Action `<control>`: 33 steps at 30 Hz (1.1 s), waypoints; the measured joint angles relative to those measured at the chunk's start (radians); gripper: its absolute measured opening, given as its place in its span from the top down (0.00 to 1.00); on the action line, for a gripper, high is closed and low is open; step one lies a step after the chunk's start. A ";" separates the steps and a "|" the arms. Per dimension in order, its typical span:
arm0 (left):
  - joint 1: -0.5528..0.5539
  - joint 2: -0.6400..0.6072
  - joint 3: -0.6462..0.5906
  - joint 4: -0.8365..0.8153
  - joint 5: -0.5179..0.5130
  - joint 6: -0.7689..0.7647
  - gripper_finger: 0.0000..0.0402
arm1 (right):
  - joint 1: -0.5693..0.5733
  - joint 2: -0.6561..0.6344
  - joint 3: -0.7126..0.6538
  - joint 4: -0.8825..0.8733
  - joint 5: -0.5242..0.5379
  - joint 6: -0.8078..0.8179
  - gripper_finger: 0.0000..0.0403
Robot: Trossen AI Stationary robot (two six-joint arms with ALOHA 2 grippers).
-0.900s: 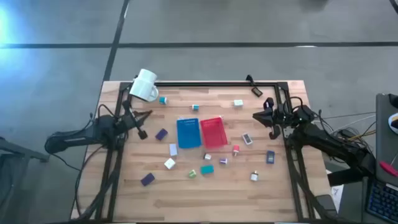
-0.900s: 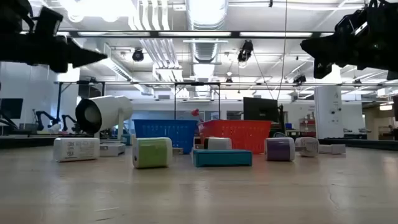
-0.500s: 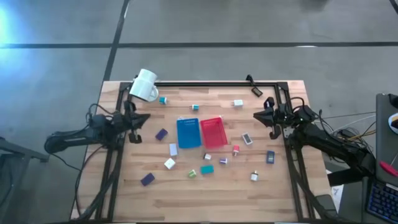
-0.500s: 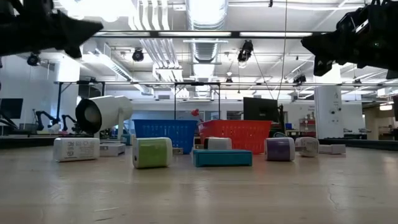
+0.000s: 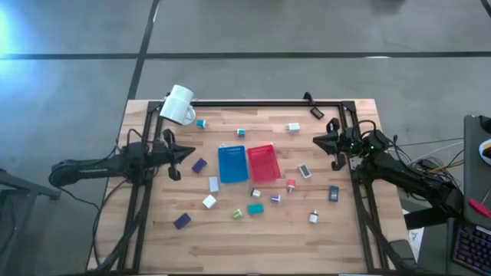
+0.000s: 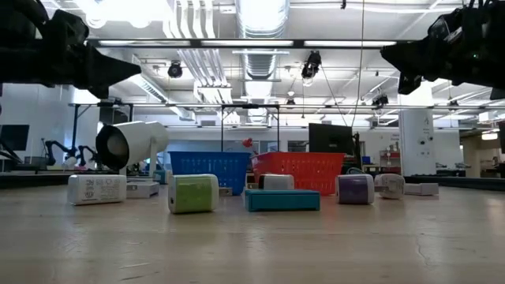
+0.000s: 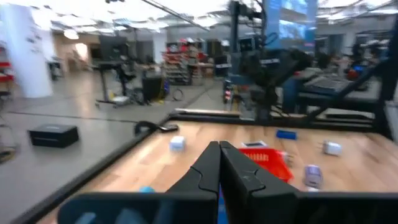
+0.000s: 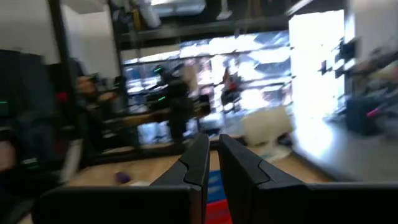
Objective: Pick & Place Office items
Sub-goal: Put the top white charger adapter into the red bin
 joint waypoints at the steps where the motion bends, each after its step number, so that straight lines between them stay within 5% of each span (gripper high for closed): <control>1: 0.000 0.006 0.000 0.020 -0.018 0.007 0.98 | 0.000 0.001 0.000 -0.005 0.014 -0.001 0.92; 33: 0.000 0.015 0.000 0.077 -0.054 0.091 0.98 | 0.077 0.075 0.000 -0.026 0.100 -0.109 0.92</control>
